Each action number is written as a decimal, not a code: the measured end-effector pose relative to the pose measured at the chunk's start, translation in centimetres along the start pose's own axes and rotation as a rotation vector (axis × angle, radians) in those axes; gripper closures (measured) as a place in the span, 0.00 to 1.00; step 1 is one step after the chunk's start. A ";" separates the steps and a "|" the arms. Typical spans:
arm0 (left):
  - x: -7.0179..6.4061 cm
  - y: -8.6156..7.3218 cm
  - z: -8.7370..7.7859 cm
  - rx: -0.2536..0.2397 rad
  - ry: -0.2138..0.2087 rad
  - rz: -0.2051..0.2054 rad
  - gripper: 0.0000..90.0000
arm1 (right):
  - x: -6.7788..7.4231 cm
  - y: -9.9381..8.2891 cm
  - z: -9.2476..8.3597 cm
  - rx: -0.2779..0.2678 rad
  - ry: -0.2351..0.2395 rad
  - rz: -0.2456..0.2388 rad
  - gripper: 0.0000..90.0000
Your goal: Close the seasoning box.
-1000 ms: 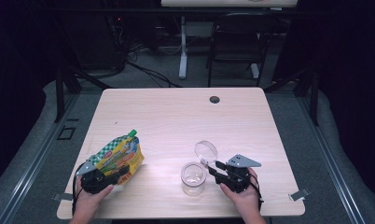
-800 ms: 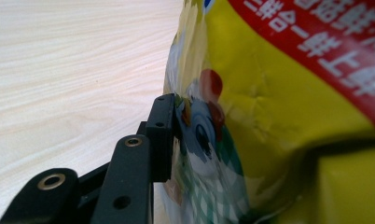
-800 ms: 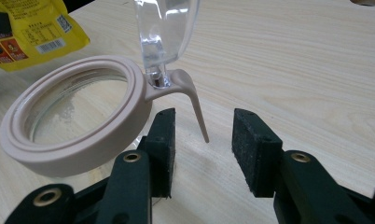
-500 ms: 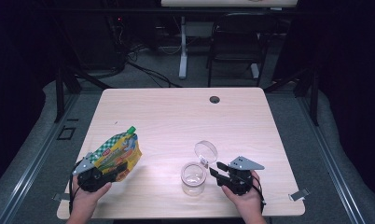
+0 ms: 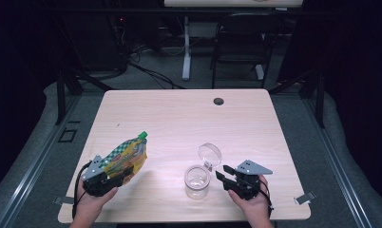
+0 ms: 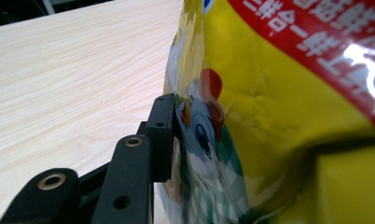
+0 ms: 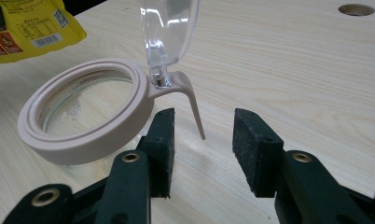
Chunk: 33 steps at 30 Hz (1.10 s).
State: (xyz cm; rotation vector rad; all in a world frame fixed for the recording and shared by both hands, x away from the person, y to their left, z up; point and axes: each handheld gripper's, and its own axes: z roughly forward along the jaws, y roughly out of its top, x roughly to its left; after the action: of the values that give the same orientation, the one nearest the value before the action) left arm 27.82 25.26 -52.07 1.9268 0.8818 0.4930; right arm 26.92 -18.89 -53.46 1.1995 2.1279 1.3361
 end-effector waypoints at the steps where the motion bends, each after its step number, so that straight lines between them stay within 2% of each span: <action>1: -0.2 0.1 0.1 0.001 0.003 0.005 0.71 | 0.0 0.0 -0.1 -0.002 -0.006 0.000 0.65; 4: -0.7 0.3 0.2 0.008 0.008 0.034 0.71 | -0.1 -0.1 -0.3 0.000 -0.009 -0.007 0.65; 10: -1.4 0.7 0.6 0.009 0.021 0.067 0.71 | -0.2 -0.2 -0.8 -0.029 -0.018 -0.017 0.64; 12: -1.7 0.7 0.8 0.017 0.029 0.089 0.71 | -0.2 -0.2 -0.9 -0.034 -0.022 -0.012 0.65; 17: -2.2 0.7 1.0 0.030 0.051 0.129 0.71 | -0.3 -0.1 -1.0 -0.009 -0.021 -0.006 0.67; 22: -2.5 0.5 1.0 0.041 0.058 0.147 0.71 | 0.0 0.1 -1.0 -0.014 -0.008 -0.016 0.67; 24: -2.7 0.4 0.9 0.051 0.066 0.168 0.71 | 0.2 0.2 -1.0 -0.009 -0.008 -0.027 0.67; 29: -3.4 0.3 0.8 0.065 0.089 0.223 0.71 | 0.8 0.8 -1.1 -0.034 0.008 -0.048 0.67; 33: -3.8 0.4 0.7 0.067 0.096 0.249 0.71 | 1.3 1.3 -1.8 -0.066 0.010 -0.066 0.65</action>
State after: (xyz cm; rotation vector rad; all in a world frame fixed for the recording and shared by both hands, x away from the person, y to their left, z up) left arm 25.91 21.87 -51.99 2.1011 0.7287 0.7162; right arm 25.63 -18.59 -51.32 1.0897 2.0940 1.3749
